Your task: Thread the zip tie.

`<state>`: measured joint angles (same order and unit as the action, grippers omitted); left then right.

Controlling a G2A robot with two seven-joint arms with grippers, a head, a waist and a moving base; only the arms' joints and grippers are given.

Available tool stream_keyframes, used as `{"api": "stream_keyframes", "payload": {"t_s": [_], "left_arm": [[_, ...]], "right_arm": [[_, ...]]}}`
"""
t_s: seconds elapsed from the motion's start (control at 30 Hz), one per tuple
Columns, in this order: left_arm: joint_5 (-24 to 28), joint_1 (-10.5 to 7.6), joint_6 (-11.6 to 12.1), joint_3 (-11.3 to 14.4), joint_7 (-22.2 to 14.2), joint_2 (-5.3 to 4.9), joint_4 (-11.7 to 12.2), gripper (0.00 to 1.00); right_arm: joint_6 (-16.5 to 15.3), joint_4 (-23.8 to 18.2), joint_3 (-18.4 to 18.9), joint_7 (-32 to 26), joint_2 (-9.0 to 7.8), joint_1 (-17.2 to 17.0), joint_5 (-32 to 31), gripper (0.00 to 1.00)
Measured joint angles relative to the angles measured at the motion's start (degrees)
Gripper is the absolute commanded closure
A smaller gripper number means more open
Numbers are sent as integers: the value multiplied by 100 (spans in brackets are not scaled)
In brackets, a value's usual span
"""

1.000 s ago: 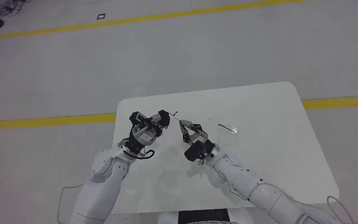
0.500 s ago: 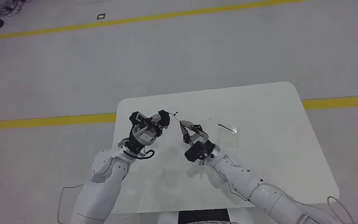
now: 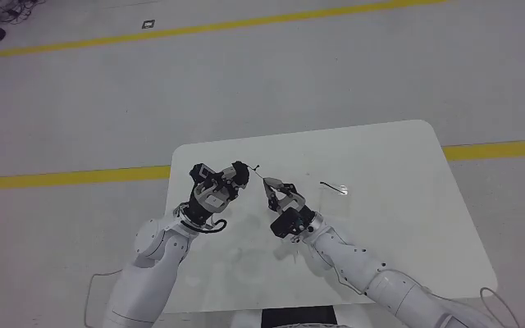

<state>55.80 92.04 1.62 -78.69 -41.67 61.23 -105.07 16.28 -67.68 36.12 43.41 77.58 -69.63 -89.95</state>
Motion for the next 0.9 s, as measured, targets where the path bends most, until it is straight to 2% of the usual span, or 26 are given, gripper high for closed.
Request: {"api": "stream_keyframes", "payload": {"t_s": [0.87,0.9], "left_arm": [[0,0,0,0,0,0,0,100],[0,0,0,0,0,0,0,100]], "right_arm": [[0,118,-47,-85,8,47,0,100],[0,123,-41,-88,9,46,0,84]]}}
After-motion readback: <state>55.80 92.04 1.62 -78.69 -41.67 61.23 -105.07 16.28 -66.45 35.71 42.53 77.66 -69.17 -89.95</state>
